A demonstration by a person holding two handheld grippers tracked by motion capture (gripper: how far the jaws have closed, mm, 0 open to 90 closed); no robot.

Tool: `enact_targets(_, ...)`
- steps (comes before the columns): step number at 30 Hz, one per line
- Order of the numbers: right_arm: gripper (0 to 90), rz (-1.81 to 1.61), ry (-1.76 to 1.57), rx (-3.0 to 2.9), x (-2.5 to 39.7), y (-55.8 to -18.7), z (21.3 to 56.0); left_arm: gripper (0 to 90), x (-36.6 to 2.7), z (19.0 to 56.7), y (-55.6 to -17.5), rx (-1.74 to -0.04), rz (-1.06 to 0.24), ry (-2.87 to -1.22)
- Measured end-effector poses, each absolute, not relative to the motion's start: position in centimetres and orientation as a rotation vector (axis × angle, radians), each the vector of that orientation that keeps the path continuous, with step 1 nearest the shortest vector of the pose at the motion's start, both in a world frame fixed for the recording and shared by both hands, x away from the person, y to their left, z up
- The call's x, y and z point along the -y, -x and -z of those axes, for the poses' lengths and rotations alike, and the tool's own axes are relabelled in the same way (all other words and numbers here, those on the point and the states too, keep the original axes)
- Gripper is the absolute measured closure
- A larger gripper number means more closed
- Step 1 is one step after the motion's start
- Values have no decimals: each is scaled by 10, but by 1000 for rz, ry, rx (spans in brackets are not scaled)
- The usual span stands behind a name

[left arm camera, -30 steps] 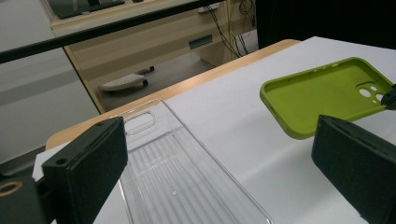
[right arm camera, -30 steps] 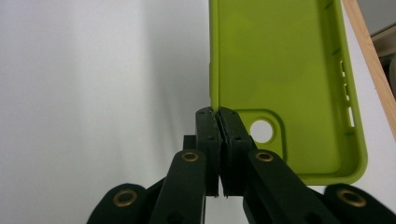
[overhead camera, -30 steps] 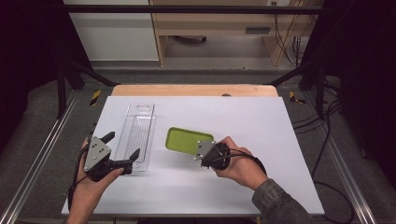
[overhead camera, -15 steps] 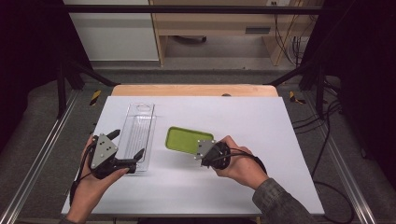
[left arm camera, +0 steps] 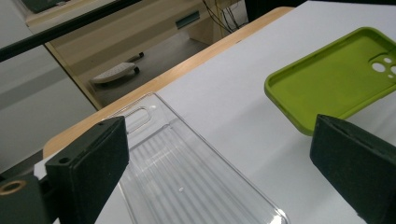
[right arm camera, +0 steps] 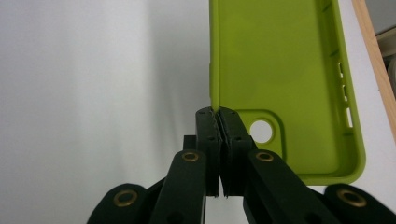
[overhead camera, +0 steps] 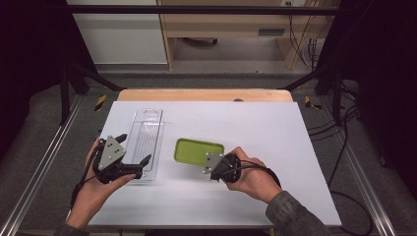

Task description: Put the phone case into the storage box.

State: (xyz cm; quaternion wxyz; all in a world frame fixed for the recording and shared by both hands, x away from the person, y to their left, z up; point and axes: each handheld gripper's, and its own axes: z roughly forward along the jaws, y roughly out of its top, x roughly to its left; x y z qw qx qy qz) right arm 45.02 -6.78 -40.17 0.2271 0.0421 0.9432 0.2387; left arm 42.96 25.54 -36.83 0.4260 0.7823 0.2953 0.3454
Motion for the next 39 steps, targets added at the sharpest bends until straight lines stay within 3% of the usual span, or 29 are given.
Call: enact_targets(39, 879, -584, -28, -2569, 56, -441, 400, 82, -205, 356, -463, -600, -854, -2153)
